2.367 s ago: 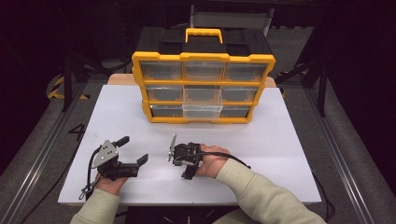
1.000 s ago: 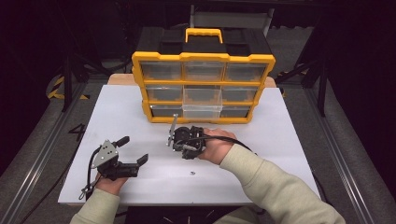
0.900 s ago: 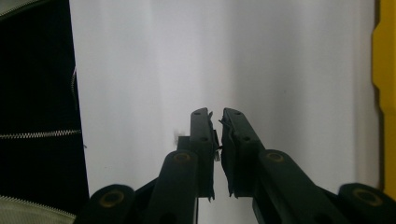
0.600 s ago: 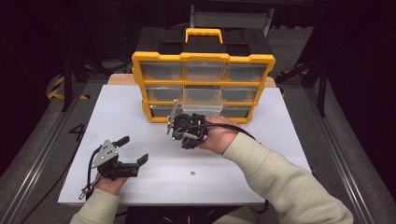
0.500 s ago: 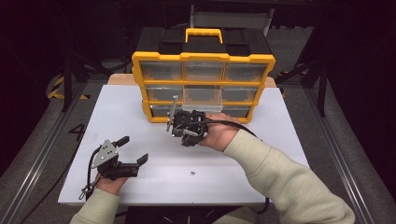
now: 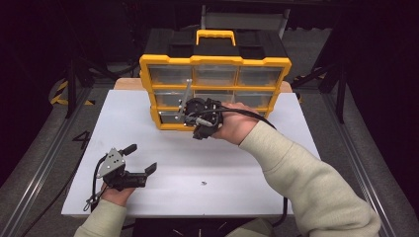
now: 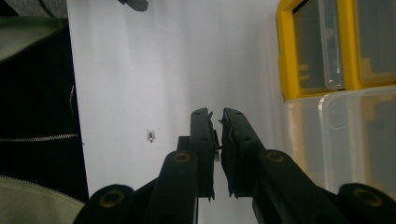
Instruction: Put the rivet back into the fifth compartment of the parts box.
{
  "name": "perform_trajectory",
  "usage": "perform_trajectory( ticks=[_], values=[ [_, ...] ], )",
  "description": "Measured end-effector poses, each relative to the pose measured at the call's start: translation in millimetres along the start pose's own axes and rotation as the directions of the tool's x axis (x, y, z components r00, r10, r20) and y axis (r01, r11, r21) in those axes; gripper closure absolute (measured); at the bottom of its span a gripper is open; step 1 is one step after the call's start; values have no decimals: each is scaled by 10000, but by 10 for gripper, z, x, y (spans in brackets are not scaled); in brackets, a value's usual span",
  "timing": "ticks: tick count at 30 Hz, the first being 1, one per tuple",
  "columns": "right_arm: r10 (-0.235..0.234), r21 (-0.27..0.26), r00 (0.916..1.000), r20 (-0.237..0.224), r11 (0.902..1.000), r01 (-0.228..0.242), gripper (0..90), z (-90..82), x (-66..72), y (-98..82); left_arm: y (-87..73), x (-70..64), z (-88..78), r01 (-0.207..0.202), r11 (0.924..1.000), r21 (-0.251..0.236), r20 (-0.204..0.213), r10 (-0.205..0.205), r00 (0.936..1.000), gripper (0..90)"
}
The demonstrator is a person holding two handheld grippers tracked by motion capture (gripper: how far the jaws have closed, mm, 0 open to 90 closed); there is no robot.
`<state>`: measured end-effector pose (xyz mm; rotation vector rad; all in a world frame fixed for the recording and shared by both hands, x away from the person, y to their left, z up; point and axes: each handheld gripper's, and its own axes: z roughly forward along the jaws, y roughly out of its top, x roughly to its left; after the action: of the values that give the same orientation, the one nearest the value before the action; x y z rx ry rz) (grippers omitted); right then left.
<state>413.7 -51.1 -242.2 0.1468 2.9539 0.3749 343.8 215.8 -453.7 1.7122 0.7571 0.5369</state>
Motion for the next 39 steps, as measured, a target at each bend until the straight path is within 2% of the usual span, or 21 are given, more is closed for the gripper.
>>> perform_trajectory(
  ticks=[9,20,31,39],
  values=[
    [290,-147,9992,263,9995,-286,832,-170,-156,15,-1,2,1,21,10000,-14,-2,-21,10000,30],
    [744,-130,9955,588,9972,-738,832,-280,-382,22,0,5,1,29,10000,6,9,-29,10000,30],
    [1416,-61,9860,878,9899,-1416,831,-271,-663,-14,-1,6,2,50,10000,17,11,-50,10000,30],
    [1805,190,9785,995,9829,-1832,831,-189,-849,-55,-2,7,2,33,10000,30,-2,-32,10000,30]
  ],
)
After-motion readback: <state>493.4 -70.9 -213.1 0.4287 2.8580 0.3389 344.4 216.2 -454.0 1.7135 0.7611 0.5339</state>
